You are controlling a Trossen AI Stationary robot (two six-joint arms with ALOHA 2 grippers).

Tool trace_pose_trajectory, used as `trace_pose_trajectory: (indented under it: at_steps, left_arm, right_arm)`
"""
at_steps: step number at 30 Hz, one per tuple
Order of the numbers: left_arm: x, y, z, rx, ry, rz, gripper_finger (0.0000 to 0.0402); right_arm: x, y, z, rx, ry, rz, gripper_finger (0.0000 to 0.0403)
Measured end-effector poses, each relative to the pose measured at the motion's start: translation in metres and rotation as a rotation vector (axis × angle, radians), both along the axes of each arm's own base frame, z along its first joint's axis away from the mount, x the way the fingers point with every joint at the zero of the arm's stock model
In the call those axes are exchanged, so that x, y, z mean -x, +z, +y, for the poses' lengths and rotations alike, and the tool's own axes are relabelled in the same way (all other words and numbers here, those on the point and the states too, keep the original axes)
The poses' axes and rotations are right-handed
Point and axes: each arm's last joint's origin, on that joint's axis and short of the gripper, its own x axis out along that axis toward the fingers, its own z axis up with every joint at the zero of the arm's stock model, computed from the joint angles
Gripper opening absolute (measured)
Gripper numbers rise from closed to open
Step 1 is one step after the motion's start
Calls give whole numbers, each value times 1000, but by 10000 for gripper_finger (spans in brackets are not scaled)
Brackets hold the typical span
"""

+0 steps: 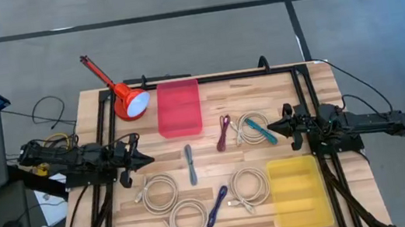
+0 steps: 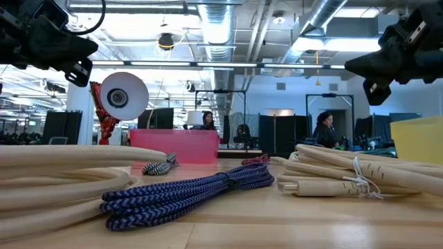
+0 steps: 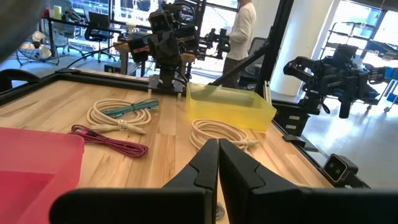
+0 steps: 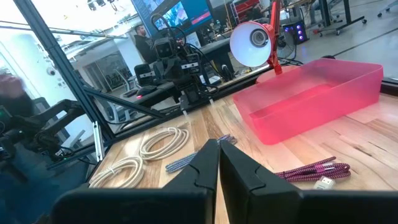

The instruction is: Pick & Place USB Port

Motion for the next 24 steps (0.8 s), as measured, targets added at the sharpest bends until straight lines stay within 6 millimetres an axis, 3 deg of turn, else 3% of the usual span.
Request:
trace_pose_trajectory:
  at_steps: [24]
  left_arm:
    - [0, 0, 0, -53, 0, -7, 12]
  right_arm:
    - [0, 0, 0, 0, 0, 0, 8]
